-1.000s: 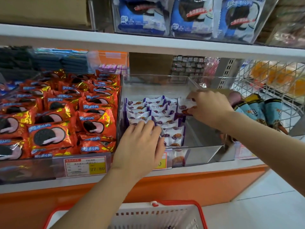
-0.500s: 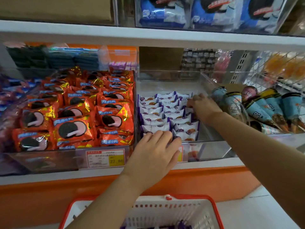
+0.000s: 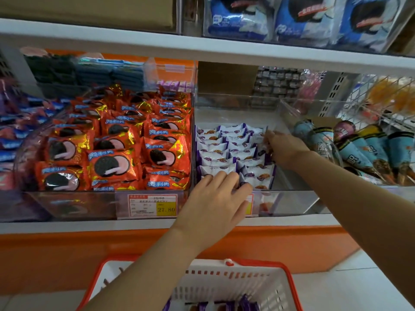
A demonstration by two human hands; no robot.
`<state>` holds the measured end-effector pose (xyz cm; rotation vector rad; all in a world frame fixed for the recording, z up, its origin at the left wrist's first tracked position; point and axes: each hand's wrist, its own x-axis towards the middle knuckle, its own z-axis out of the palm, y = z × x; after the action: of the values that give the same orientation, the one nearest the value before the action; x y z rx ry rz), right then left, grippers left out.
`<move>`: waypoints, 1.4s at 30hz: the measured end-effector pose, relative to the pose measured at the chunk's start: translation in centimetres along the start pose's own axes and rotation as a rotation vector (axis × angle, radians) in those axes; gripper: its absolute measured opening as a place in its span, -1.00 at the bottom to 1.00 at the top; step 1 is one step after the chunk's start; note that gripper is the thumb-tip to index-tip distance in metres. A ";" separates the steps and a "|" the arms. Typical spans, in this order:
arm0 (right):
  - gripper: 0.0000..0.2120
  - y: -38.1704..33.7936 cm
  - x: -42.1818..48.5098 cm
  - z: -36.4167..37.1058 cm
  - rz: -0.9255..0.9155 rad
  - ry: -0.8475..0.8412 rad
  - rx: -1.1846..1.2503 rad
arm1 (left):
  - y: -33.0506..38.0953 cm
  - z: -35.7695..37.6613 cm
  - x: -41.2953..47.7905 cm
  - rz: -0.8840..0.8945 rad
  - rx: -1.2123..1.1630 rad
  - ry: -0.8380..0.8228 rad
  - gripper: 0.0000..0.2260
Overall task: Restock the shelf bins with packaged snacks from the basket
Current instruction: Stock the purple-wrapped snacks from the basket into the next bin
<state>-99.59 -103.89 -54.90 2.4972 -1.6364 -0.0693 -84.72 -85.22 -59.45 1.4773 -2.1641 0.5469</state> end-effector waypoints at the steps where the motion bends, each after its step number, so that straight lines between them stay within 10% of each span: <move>1: -0.58 0.0 -0.3 -0.2 0.008 -0.001 0.014 | 0.1 -0.1 0.0 -0.016 0.005 -0.008 -0.70; 24: -0.75 -0.1 -20.5 6.9 -0.403 0.500 0.276 | 5.3 2.0 -12.3 -0.116 0.132 -0.344 -0.32; 42: -0.52 -11.3 -26.0 28.6 -0.365 -0.695 0.421 | 4.1 12.8 -28.3 -0.347 -0.205 -1.073 -0.39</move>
<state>-103.29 -78.65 -86.10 3.3321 -1.4643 -0.7909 -81.53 -69.69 -86.43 2.2465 -2.4174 -0.7486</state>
